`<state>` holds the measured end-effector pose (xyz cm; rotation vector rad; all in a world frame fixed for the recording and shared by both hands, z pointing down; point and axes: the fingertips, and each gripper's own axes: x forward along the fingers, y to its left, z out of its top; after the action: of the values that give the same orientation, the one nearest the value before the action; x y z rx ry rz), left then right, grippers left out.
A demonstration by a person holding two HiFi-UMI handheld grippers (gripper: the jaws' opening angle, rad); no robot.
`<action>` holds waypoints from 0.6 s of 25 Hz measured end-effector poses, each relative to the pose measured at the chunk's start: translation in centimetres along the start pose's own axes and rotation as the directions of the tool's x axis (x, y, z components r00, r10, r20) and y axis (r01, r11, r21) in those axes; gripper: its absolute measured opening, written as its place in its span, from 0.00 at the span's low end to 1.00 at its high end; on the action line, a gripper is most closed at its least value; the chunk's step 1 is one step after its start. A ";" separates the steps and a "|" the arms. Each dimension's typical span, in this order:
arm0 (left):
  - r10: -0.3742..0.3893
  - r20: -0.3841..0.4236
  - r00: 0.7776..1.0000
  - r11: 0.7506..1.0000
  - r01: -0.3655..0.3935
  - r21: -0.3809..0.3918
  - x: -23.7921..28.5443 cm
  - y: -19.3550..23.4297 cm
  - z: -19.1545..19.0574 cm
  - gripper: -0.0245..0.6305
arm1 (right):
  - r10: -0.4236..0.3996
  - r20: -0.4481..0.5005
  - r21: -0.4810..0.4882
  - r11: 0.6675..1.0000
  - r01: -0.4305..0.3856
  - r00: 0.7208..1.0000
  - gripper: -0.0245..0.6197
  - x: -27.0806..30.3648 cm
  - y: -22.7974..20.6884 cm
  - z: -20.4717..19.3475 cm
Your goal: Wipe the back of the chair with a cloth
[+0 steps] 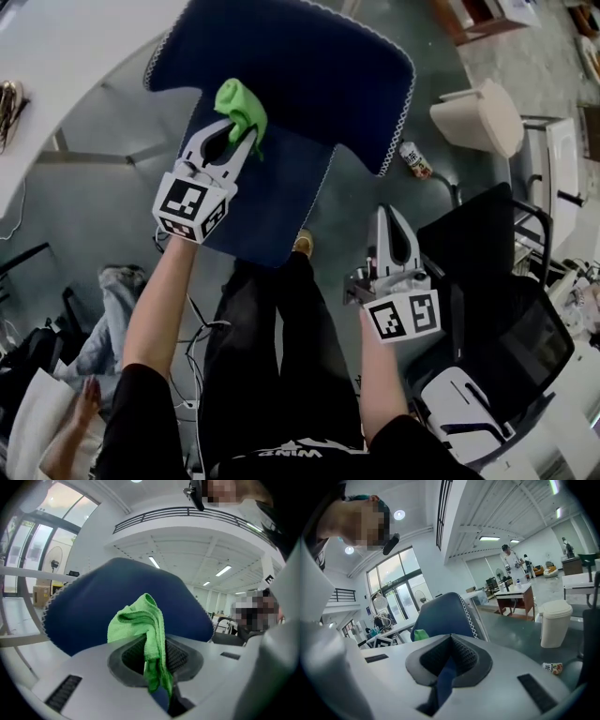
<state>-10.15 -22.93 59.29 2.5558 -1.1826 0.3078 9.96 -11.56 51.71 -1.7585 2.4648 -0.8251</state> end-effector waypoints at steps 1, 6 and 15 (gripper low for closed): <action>0.033 -0.003 0.999 0.999 -0.033 0.001 -0.6 1.4 -0.3 0.14 | 0.002 -0.003 -0.003 1.000 -0.002 1.000 0.03 0.2 0.1 -0.1; 0.182 -0.038 0.983 0.983 -0.181 0.017 -3.3 7.2 -2.2 0.14 | 0.006 -0.010 -0.007 1.000 -0.006 1.000 0.03 0.5 0.3 -0.1; 0.319 -0.116 0.941 0.948 -0.319 0.024 -4.3 13.5 -6.9 0.14 | 0.004 -0.031 -0.007 1.000 -0.004 1.000 0.03 1.5 0.3 -0.9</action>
<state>-23.66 -25.68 66.86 2.3057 -1.5496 0.5281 8.92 -12.42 52.75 -1.7562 2.4922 -0.8517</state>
